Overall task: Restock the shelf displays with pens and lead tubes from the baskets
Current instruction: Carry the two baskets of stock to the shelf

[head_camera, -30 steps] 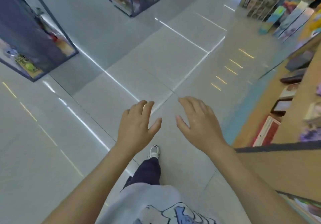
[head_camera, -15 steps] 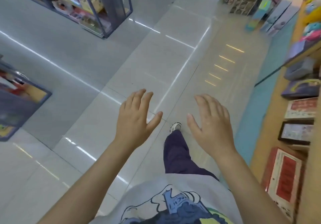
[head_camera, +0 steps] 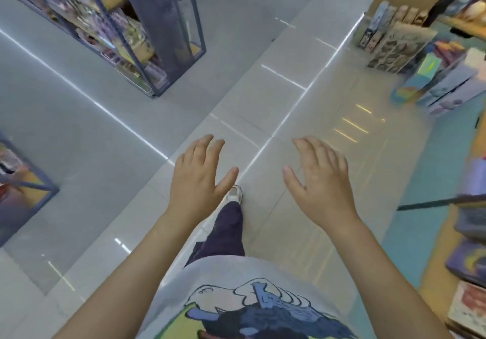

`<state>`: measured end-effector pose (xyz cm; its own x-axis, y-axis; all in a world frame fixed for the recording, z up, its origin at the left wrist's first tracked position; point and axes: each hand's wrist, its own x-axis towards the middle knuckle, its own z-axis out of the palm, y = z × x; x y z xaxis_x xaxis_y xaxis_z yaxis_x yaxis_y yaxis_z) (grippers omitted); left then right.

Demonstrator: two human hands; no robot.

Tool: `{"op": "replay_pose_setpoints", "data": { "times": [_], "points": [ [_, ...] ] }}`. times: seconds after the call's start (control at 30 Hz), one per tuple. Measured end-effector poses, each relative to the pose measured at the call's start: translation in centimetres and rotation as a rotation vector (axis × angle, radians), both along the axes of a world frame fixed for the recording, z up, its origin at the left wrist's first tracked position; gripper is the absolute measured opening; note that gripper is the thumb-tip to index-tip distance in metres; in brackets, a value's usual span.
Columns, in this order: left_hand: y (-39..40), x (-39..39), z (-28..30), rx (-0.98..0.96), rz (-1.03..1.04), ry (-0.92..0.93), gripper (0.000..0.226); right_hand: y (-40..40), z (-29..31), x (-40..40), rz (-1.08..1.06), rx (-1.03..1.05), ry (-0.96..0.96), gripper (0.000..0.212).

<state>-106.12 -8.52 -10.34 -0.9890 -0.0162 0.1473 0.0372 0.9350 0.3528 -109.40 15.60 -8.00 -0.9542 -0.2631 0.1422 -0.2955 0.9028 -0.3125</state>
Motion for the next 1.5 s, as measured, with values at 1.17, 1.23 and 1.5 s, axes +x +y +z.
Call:
{"op": "replay_pose_setpoints", "data": {
  "times": [1.17, 1.23, 1.5],
  "points": [
    [-13.8, -113.2, 0.1, -0.024, 0.185, -0.025, 0.06, -13.1, -0.4, -117.2, 0.158, 0.016, -0.095, 0.056],
    [-16.1, -119.0, -1.5, -0.001, 0.233, -0.03, 0.061, -15.6, -1.3, -123.8, 0.185, 0.044, -0.081, 0.057],
    [-26.3, -143.4, -1.4, 0.049, 0.235, -0.053, 0.06, -27.0, -1.0, -147.4, 0.249, 0.077, -0.088, 0.056]
  ]
}}
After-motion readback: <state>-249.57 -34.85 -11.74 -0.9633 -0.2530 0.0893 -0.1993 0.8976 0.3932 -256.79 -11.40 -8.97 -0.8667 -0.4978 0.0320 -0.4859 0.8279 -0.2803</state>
